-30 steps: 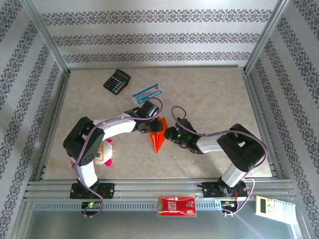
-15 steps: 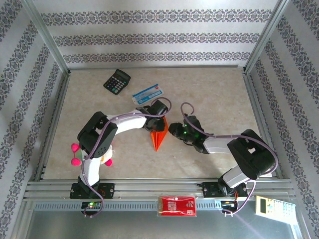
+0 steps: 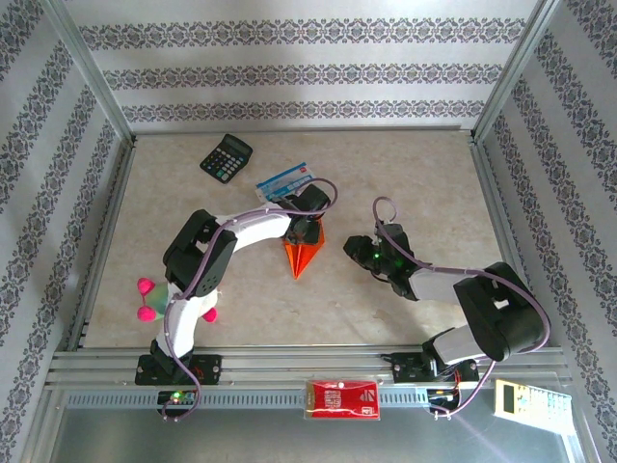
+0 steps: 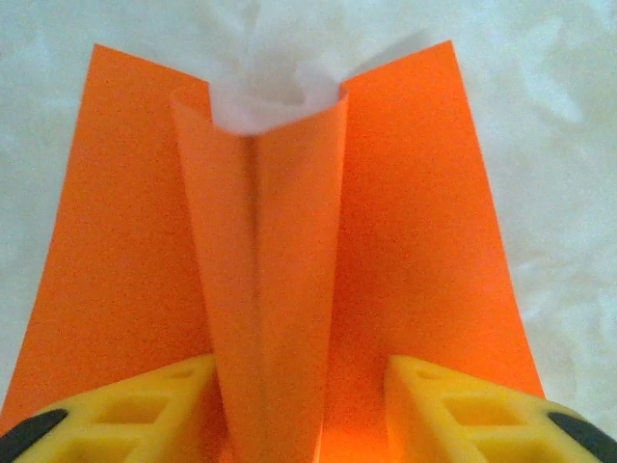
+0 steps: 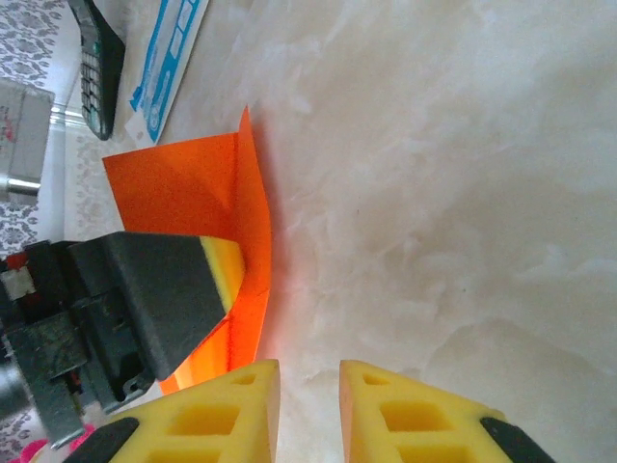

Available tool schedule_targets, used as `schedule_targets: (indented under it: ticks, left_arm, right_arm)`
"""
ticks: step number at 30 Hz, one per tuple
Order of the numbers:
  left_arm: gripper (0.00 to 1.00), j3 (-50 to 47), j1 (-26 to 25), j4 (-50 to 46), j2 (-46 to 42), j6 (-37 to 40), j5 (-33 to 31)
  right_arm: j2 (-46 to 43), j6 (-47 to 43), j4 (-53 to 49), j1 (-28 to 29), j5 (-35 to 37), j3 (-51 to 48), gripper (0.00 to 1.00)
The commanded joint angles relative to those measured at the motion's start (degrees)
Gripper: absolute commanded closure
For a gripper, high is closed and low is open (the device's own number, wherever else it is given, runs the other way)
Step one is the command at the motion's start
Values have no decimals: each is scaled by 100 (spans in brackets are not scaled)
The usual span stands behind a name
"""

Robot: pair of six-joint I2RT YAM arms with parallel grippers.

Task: Fold a paper plane with a square sheet of paper (pick it up from the middle)
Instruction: Move the paper plane to the center of the table.

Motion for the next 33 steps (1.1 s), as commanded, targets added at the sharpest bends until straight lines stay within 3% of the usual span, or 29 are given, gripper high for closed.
schedule_targets:
  ticks: [1,13,26,33]
  left_arm:
    - [49,52,64,-438,204,193,-191]
    - [37,187,213,-373,417,122,38]
    - [34,230,215,-329,-150,162,73]
    - [33,198,216,-299,-448,255,-24]
  right_arm:
    - [-131,-138,-12,-82,-132,-99,76]
    - [-166,-140,-163,-162,-224,-27,76]
    - [-522,-401,-695,-354,-297,85,74]
    - [-801,-1142,-1888,-377,-93,645,72]
